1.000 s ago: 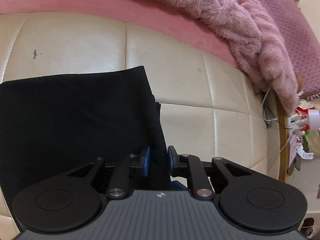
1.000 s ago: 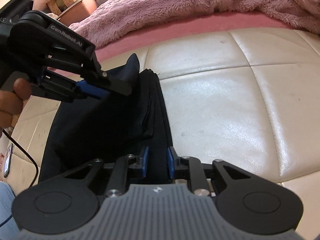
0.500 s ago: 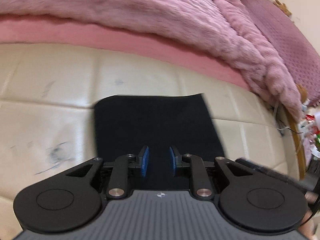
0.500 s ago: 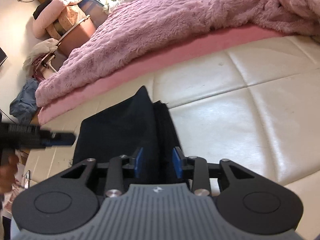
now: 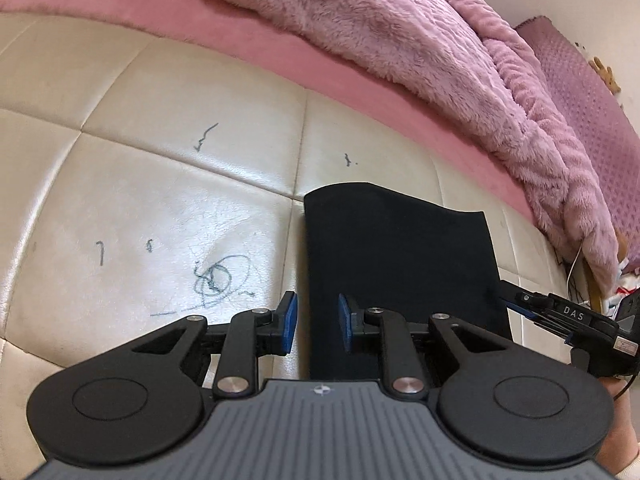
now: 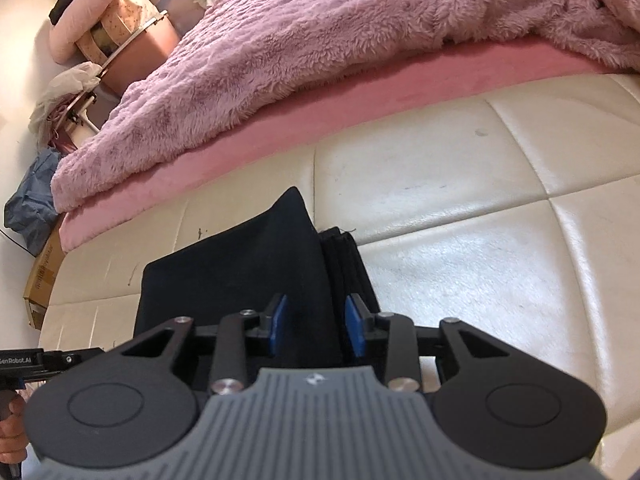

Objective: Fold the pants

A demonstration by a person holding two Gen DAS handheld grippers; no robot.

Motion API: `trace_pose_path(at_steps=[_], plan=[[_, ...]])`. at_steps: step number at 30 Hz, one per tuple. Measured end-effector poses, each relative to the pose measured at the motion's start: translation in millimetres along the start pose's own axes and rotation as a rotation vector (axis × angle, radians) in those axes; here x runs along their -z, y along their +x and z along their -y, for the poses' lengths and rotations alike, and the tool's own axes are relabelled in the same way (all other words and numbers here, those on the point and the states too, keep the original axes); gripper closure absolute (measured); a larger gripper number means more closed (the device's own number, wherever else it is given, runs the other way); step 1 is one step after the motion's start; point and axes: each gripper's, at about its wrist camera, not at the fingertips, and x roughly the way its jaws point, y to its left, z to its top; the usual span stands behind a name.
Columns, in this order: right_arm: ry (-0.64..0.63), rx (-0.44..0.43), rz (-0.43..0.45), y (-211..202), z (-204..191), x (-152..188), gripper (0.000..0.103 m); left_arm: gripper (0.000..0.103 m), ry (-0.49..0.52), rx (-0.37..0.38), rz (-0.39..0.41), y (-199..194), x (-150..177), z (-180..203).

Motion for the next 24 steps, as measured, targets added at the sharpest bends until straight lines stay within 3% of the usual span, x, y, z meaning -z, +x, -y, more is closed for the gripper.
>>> trace_pose_path(at_steps=[5,12,17,21,24], plan=[[-0.023,0.019,-0.02,5,-9,-1,0.1,0.079,-0.028,0.01,-0.005,4,2,-11],[-0.158,-0.005,0.059,-34,-48,5,0.101,0.079,-0.037,0.014,0.01,5,0,-14],[-0.129,-0.031,0.151,-66,-48,8,0.102,0.079,-0.013,0.021,0.027,5,-2,-9],[-0.025,0.029,0.07,-34,-15,13,0.101,0.079,0.001,0.022,0.026,14,-5,-4],[-0.046,0.077,0.053,-9,-6,18,0.101,0.079,0.02,0.029,0.038,18,-7,0]])
